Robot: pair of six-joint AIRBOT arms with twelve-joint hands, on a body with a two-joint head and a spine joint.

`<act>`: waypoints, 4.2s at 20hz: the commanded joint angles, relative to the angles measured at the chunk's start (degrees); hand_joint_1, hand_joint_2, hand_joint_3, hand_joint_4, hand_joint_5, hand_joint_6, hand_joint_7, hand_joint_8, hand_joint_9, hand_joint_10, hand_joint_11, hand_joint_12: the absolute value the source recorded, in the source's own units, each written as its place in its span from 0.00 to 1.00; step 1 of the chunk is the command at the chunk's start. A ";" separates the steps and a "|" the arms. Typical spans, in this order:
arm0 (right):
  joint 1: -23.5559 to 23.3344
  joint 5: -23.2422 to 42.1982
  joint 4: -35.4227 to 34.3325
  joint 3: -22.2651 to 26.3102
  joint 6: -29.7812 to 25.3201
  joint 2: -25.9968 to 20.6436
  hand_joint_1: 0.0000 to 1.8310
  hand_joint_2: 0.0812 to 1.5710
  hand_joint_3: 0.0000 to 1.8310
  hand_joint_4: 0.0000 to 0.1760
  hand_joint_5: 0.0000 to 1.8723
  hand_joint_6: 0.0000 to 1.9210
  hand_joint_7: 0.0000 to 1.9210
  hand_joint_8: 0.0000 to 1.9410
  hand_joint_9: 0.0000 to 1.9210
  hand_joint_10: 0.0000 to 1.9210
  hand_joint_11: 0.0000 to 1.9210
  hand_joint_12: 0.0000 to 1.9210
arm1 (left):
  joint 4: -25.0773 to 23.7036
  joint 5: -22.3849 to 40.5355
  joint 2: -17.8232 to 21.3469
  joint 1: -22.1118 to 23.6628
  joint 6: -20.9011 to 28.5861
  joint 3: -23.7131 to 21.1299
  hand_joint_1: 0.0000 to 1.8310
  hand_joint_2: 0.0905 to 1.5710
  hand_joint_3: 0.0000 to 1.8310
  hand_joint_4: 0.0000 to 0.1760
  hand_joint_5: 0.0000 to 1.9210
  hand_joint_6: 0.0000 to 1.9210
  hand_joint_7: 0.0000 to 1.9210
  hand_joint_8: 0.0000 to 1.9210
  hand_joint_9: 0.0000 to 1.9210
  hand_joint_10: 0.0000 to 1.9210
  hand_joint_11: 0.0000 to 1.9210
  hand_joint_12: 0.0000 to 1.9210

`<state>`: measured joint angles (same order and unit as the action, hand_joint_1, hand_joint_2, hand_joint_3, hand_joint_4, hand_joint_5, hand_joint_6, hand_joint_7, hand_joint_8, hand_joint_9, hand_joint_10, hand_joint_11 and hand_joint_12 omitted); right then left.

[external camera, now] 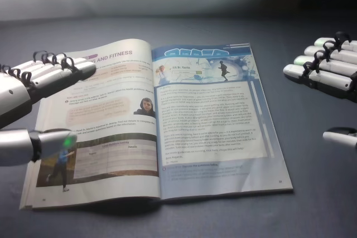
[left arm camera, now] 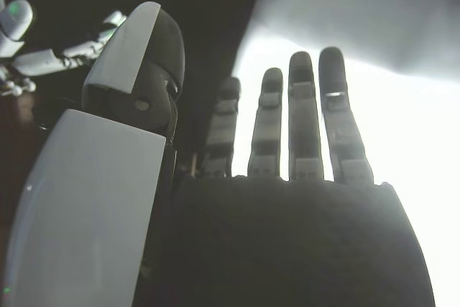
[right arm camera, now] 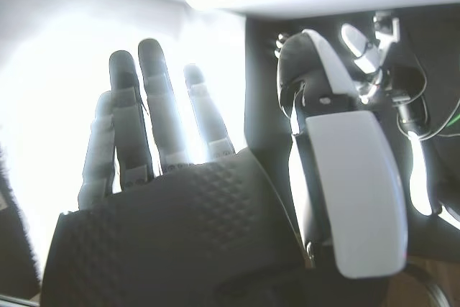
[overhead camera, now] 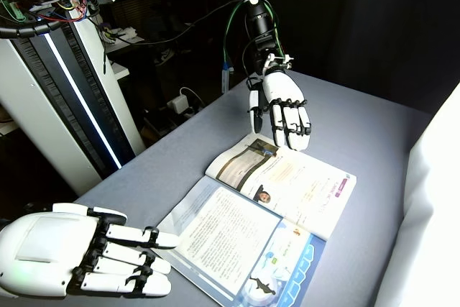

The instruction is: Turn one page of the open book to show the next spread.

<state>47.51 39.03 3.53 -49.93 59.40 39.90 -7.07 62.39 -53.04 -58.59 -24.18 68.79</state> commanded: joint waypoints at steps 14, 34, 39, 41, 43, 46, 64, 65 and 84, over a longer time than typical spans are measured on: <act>-7.91 -12.72 14.56 -1.20 -3.66 2.14 0.01 0.77 0.00 0.00 0.00 0.00 0.00 0.00 0.00 0.00 0.00 0.00 | 4.49 6.55 3.90 -1.21 -2.25 -1.65 0.00 0.80 0.00 0.00 0.00 0.00 0.00 0.00 0.00 0.00 0.00 0.00; -11.05 -23.34 45.96 -6.60 -31.33 11.13 0.00 0.77 0.00 0.00 0.00 0.00 0.00 0.00 0.00 0.00 0.00 0.00 | 8.05 9.15 5.46 -4.35 -3.39 -2.72 0.01 0.83 0.00 0.00 0.00 0.00 0.00 0.00 0.00 0.00 0.00 0.00; -11.78 -22.51 55.38 -8.28 -41.51 13.06 0.02 0.76 0.00 0.00 0.00 0.00 0.00 0.00 0.00 0.00 0.00 0.00 | 8.40 9.58 5.63 -4.70 -3.56 -2.88 0.00 0.84 0.00 0.00 0.00 0.00 0.00 0.00 0.00 0.00 0.00 0.00; -11.85 -22.27 55.90 -8.81 -42.40 13.70 0.00 0.74 0.00 0.00 0.00 0.00 0.00 0.00 0.00 0.00 0.00 0.00 | 8.45 9.58 5.65 -4.76 -3.56 -2.90 0.01 0.83 0.00 0.00 0.00 0.00 0.00 0.00 0.00 0.00 0.00 0.00; -11.85 -22.24 56.75 -9.31 -43.44 14.36 0.00 0.71 0.00 0.00 0.00 0.00 0.00 0.00 0.00 0.00 0.00 0.00 | 8.53 9.67 5.74 -4.91 -3.56 -3.00 0.01 0.83 0.00 0.00 0.00 0.00 0.00 0.00 0.00 0.00 0.00 0.00; -12.08 -21.54 58.37 -10.15 -45.81 15.26 0.00 0.69 0.00 0.00 0.00 0.00 0.00 0.00 0.00 0.00 0.00 0.00 | 9.01 10.26 6.01 -5.46 -3.82 -3.25 0.00 0.83 0.00 0.00 0.00 0.00 0.00 0.00 0.00 0.00 0.00 0.00; -18.96 -12.39 52.90 -19.69 -44.89 28.47 0.00 0.71 0.00 0.00 0.00 0.00 0.00 0.00 0.00 0.00 0.00 0.00 | 15.24 15.77 8.10 -12.03 -5.35 -5.22 0.00 0.83 0.00 0.00 0.00 0.00 0.00 0.00 0.00 0.00 0.00 0.00; -19.22 -11.14 50.20 -19.88 -42.81 28.90 0.00 0.70 0.00 0.00 0.00 0.00 0.00 0.00 0.00 0.00 0.00 0.00 | 15.83 16.01 8.18 -12.58 -5.41 -5.27 0.00 0.84 0.00 0.00 0.00 0.00 0.00 0.00 0.00 0.00 0.00 0.00; -31.10 8.52 38.55 -23.96 -31.89 39.86 0.01 0.68 0.00 0.00 0.00 0.00 0.00 0.00 0.00 0.00 0.00 0.00 | 20.46 18.92 6.64 -18.64 -4.60 -4.38 0.00 0.88 0.00 0.00 0.00 0.00 0.00 0.00 0.00 0.00 0.00 0.00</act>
<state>16.99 40.56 44.56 -74.32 27.35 79.66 11.46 74.52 -46.28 -77.47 -29.02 63.92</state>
